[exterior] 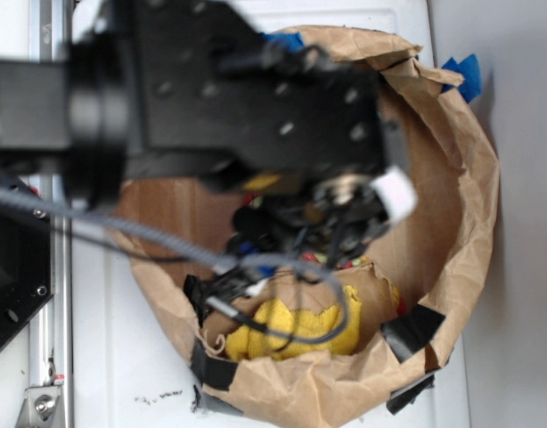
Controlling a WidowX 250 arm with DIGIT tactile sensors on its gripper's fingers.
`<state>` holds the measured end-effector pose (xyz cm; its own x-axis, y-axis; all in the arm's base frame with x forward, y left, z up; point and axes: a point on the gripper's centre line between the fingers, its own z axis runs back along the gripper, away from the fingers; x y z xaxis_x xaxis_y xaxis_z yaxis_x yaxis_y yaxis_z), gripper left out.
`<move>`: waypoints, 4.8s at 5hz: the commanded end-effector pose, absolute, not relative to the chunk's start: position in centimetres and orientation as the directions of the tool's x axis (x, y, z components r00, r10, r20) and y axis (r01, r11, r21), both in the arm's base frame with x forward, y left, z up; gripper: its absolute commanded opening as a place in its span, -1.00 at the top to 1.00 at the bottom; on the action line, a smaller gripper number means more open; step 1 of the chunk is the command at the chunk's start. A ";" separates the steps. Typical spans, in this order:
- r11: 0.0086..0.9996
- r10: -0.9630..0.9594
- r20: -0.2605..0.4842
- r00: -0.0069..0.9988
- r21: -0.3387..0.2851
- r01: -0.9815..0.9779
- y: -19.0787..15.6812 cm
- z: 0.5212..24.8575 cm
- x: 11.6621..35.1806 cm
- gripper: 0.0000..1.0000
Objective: Grab the multicolored rope.
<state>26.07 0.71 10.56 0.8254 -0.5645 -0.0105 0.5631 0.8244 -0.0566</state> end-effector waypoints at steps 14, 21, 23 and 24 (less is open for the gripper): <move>0.735 -0.678 0.052 0.733 0.055 0.676 -0.3 2.3 25.9 1.00; 0.945 -0.254 0.066 0.965 -0.198 0.262 1.3 14.4 26.6 1.00; 1.000 0.000 0.093 0.996 -0.030 0.003 -0.2 15.4 26.4 1.00; 0.997 0.029 0.055 0.998 -0.077 -0.024 -0.2 16.7 27.1 1.00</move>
